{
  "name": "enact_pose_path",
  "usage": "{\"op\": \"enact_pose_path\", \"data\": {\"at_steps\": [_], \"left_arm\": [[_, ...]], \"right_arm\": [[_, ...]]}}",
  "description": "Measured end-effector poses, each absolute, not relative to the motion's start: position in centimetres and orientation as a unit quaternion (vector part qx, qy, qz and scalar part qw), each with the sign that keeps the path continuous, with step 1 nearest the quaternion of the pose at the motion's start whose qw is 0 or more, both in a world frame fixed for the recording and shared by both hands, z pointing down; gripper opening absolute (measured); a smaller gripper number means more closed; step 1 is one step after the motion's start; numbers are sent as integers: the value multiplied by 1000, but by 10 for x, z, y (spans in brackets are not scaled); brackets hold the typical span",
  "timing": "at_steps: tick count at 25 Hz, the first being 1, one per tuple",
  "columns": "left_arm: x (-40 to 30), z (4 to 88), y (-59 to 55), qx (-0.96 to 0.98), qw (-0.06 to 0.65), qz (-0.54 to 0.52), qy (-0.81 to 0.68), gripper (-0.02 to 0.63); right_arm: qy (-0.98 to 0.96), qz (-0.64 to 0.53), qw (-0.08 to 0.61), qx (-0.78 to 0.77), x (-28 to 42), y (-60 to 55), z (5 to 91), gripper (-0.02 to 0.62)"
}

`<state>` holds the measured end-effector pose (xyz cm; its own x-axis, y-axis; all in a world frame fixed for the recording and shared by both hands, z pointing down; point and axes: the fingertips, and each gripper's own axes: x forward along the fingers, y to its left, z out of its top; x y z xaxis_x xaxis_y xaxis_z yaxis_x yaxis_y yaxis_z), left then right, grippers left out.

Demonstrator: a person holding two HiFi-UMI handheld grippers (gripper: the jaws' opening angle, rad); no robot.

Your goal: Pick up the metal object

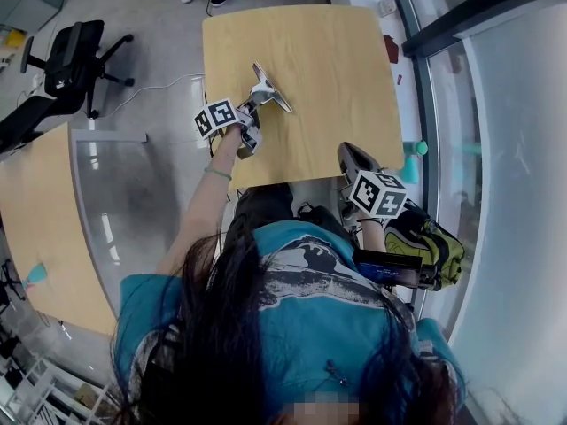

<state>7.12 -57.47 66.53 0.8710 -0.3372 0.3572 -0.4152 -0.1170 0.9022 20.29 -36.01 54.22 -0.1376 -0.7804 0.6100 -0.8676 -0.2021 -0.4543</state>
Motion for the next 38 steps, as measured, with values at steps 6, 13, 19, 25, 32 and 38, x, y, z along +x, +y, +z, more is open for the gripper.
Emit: {"op": "enact_pose_path", "data": {"at_steps": [6,13,19,25,32,38], "left_arm": [[60,620,-546,746,619,-28,-244,3],[50,553,-472,757,608,-86,-223,5],[39,513,-387,784,567,-98,-231,5],[37,494,-292,829,487,-69,-267,5],[29,488,-220,858,409,-17,-310,5],[10,481,-189,859,399,-5,-321,5]], "right_arm": [[-653,412,56,634,195,-348,540,18],[-684,404,53,604,182,-317,535,18],[-717,397,57,570,162,-276,532,18],[-743,392,75,537,151,-209,534,18],[-766,400,85,497,127,-162,536,18],[-774,410,80,475,99,-146,536,18]]}}
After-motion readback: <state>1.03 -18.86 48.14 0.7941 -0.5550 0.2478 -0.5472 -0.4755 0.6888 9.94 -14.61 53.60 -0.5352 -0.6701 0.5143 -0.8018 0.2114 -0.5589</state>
